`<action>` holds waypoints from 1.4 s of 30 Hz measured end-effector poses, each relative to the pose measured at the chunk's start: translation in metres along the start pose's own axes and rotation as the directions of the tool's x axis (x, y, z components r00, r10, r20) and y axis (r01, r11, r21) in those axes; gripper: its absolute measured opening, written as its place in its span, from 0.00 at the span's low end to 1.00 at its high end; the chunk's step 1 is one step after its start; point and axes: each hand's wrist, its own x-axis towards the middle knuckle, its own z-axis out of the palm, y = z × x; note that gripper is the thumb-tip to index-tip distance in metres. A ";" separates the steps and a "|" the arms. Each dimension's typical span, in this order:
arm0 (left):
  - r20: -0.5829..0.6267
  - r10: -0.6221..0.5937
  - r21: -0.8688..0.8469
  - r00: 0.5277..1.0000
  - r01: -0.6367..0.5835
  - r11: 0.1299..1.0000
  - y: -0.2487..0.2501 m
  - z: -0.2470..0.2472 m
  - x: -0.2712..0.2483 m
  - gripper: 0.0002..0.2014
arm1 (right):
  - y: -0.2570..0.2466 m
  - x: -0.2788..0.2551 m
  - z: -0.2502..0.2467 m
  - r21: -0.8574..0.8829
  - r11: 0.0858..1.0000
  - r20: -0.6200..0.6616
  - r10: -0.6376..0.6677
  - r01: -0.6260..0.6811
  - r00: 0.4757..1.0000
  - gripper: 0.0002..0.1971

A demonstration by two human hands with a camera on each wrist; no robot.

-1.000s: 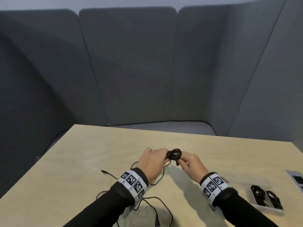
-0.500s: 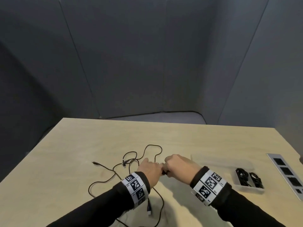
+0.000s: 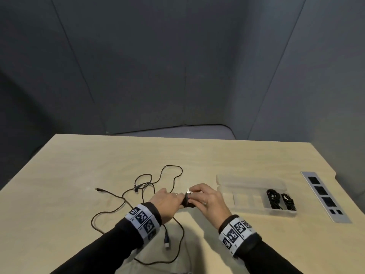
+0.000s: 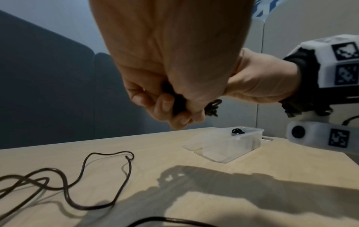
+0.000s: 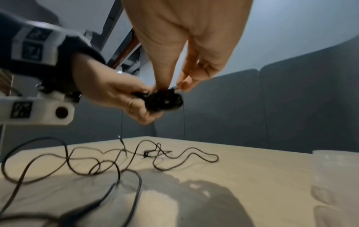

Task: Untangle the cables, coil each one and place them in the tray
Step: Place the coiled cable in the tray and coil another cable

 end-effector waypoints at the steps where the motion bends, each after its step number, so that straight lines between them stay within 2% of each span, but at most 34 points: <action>1: 0.021 -0.006 -0.021 1.000 0.007 1.000 0.002 0.003 0.000 0.13 | 0.001 -0.004 0.001 -0.032 0.999 0.039 -0.043 0.044 0.998 0.11; 4: 0.110 -0.037 -0.057 0.993 0.044 0.997 0.007 0.008 0.001 0.16 | 0.001 -0.016 0.005 -0.168 0.973 0.252 -0.110 0.156 0.962 0.24; 6: 0.167 -0.009 -0.067 0.986 0.021 0.998 0.011 0.005 0.001 0.17 | 0.005 -0.020 0.010 -0.293 0.928 0.329 -0.126 0.228 0.936 0.31; 7: 0.182 0.023 -0.065 0.983 -0.011 0.998 0.013 0.002 0.001 0.16 | 0.007 -0.019 0.012 -0.338 0.906 0.331 -0.138 0.254 0.933 0.31; 10: 0.182 0.101 -0.025 0.978 -0.099 0.995 0.022 -0.004 0.000 0.14 | 0.010 -0.016 0.013 -0.353 0.895 0.300 -0.167 0.271 0.939 0.17; 15: 0.167 0.093 -0.009 0.982 -0.093 0.996 0.028 0.000 0.004 0.14 | 0.021 -0.031 0.016 -0.215 0.965 0.322 -0.074 0.149 0.944 0.01; 19: 0.023 -0.012 -0.198 1.000 0.016 0.980 0.031 0.009 0.007 0.24 | 0.034 -0.034 0.000 -0.239 0.971 0.384 0.092 0.003 0.919 0.15; 20: -0.005 -0.040 -0.268 0.999 0.037 0.963 0.029 0.008 0.007 0.22 | 0.039 -0.033 -0.011 -0.255 0.966 0.372 0.130 -0.034 0.919 0.16; 22: 0.000 -0.070 -0.416 0.998 0.064 0.907 0.020 0.005 0.003 0.16 | 0.050 -0.031 -0.040 -0.272 0.953 0.254 0.205 -0.134 0.945 0.10; 24: 0.047 -0.108 -0.606 0.993 0.115 0.787 0.002 0.014 -0.005 0.16 | 0.063 -0.029 -0.075 -0.328 0.902 0.052 0.313 -0.280 0.948 0.07; 25: 0.066 -0.141 -0.660 0.988 0.149 0.736 -0.007 0.022 -0.010 0.16 | 0.070 -0.030 -0.093 -0.372 0.855 -0.040 0.374 -0.361 0.927 0.07; 27: 0.087 -0.204 -0.681 0.975 0.208 0.702 -0.023 0.039 -0.019 0.13 | 0.083 -0.032 -0.123 -0.446 0.733 -0.173 0.493 -0.514 0.853 0.06; 29: 0.112 -0.265 -0.688 0.958 0.267 0.674 -0.036 0.051 -0.026 0.10 | 0.094 -0.037 -0.137 -0.550 0.557 -0.223 0.620 -0.622 0.752 0.08; 31: 0.120 -0.315 -0.698 0.942 0.305 0.648 -0.044 0.058 -0.032 0.10 | 0.100 -0.043 -0.136 -0.688 0.356 -0.226 0.723 -0.632 0.653 0.09; 32: 0.121 -0.336 -0.703 0.934 0.320 0.635 -0.047 0.061 -0.036 0.10 | 0.102 -0.045 -0.132 -0.723 0.289 -0.234 0.752 -0.628 0.616 0.10; 34: 0.124 -0.373 -0.717 0.919 0.343 0.607 -0.051 0.065 -0.042 0.10 | 0.106 -0.047 -0.125 -0.750 0.213 -0.238 0.796 -0.626 0.556 0.10; 38: 0.153 -0.415 -0.750 0.897 0.378 0.543 -0.055 0.076 -0.051 0.08 | 0.109 -0.044 -0.111 -0.765 0.141 -0.212 0.866 -0.628 0.453 0.09; 42: 0.161 -0.429 -0.757 0.889 0.390 0.524 -0.054 0.079 -0.055 0.07 | 0.105 -0.034 -0.101 -0.739 0.061 -0.219 0.920 -0.671 0.325 0.11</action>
